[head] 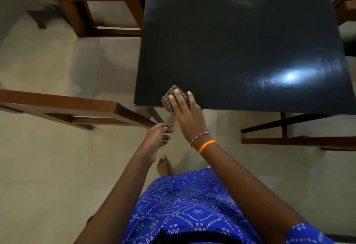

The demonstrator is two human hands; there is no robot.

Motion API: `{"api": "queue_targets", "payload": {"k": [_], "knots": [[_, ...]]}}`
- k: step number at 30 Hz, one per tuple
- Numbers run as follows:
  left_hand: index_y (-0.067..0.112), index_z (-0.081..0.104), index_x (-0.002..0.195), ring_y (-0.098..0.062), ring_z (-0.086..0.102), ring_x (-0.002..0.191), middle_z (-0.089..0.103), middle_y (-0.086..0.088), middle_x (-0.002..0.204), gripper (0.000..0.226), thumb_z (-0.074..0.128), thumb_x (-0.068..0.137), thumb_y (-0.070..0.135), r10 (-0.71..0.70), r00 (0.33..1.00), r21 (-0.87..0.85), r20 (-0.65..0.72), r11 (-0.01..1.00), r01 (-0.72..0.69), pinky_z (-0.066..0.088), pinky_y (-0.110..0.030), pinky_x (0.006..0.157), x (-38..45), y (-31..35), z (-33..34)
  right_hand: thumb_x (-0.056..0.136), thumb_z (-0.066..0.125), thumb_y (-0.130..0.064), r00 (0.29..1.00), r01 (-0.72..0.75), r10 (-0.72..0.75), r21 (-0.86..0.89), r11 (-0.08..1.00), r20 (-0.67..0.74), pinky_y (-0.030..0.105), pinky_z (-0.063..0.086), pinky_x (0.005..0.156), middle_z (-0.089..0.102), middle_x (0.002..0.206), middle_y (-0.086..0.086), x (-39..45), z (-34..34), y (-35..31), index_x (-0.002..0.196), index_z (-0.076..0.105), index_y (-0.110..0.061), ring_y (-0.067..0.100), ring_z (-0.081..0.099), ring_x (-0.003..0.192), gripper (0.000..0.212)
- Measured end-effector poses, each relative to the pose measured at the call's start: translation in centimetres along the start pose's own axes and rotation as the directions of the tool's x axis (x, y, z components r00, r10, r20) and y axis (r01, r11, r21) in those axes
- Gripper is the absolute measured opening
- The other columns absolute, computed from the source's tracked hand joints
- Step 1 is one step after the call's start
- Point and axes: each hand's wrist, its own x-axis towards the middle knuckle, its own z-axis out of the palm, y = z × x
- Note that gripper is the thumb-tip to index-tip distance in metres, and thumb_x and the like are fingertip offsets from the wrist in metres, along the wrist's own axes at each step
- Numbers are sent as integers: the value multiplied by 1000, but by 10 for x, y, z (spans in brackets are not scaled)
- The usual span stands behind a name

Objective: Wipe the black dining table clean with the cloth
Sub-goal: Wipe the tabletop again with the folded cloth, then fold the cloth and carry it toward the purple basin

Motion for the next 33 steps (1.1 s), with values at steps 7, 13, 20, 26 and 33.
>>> {"api": "queue_targets", "payload": {"k": [7,13,20,26,33], "knots": [[17,61,107,-16,51,83,58,-3,96,26,36,97,19,34,995,143,91,989,-47,42,-29,78,-6,24,92,73,70,-8,968,-242,241,-4,970,-72,37,55,79,52,138,14,-62,-5,129,134,50,-9,33,62,107,64],[15,60,112,-14,52,84,58,1,95,27,38,97,20,90,972,297,219,942,-154,42,-28,80,-15,44,192,75,57,-1,891,-428,415,-35,903,-182,41,53,79,51,138,18,-113,-1,244,134,50,-6,38,62,103,60],[12,59,113,-7,48,74,57,5,88,27,37,97,15,97,908,427,408,859,-283,39,-19,67,-26,53,286,79,54,0,739,-666,660,-8,745,-135,44,50,76,45,144,15,-166,-2,365,137,44,-8,40,58,101,60],[12,59,112,-7,50,79,58,0,95,26,37,97,13,18,829,520,559,771,-368,41,-18,72,-35,56,338,82,55,-7,471,-859,881,254,445,50,44,34,96,35,149,15,-193,-8,427,145,30,-11,42,43,115,68],[10,52,123,-17,57,106,60,-8,118,31,39,98,23,-38,729,438,684,820,-369,44,-27,93,-41,76,421,71,40,19,293,-567,953,790,233,-71,26,37,100,54,129,24,-217,-54,406,135,38,1,38,53,118,67]]}}
